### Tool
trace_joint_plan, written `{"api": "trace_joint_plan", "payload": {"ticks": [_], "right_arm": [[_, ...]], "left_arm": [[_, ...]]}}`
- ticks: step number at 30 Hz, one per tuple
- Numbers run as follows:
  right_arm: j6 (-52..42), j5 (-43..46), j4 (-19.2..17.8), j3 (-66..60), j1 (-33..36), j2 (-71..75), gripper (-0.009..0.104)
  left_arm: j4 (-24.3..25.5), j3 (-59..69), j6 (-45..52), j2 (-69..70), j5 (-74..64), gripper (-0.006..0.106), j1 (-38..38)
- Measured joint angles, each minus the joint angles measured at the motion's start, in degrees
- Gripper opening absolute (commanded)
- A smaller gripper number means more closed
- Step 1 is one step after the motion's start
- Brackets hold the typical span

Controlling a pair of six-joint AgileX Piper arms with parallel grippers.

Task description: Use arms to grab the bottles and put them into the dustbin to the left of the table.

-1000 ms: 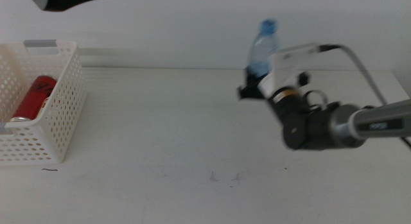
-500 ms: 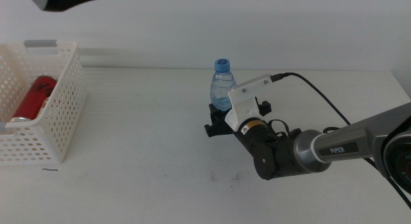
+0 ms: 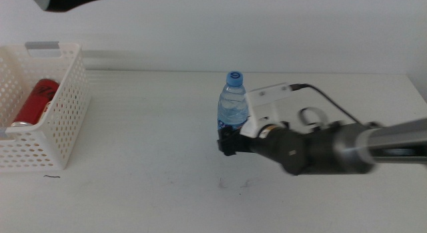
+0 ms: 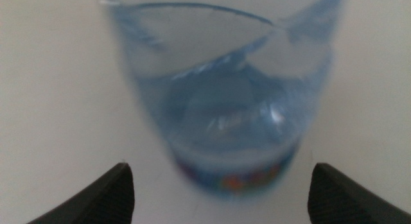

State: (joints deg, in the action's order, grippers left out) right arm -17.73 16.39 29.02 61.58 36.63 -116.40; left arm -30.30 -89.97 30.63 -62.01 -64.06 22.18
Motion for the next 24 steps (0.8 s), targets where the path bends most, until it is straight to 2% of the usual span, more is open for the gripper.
{"api": "trace_joint_plan", "payload": {"ticks": [3,5,9,11,14,19,21,22,24], "right_arm": [[0.23,-7.42,3.22,-5.86,0.00,10.38,0.083],[0.23,-13.31,4.11,-9.03,0.00,17.54,0.080],[0.30,-28.97,3.21,-11.49,0.00,34.38,0.079],[0.80,-34.42,1.12,-10.98,0.11,42.87,0.079],[6.79,-39.37,-6.56,-8.17,0.11,55.17,0.079],[25.04,-48.86,-29.02,-3.94,0.11,66.39,0.079],[30.42,-52.44,-36.61,-3.71,0.11,67.35,0.079],[32.24,-54.17,-38.83,-3.71,0.11,67.49,0.079],[34.15,-56.82,-40.97,-3.71,0.11,67.37,0.079]], "left_arm": [[0.00,0.00,0.00,0.00,0.00,0.094,0.00],[0.00,0.00,0.00,0.00,0.00,0.094,0.00],[0.00,0.00,0.00,0.00,0.00,0.094,0.00],[0.00,0.00,0.00,0.00,0.00,0.094,0.00],[0.00,0.00,0.00,0.00,0.00,0.094,0.00],[0.00,0.00,0.00,0.00,0.00,0.094,0.00],[0.00,0.00,0.00,0.00,0.00,0.094,0.00],[0.00,0.00,0.00,0.00,0.00,0.094,0.00],[0.00,0.00,0.00,0.00,0.00,0.094,0.00]]}}
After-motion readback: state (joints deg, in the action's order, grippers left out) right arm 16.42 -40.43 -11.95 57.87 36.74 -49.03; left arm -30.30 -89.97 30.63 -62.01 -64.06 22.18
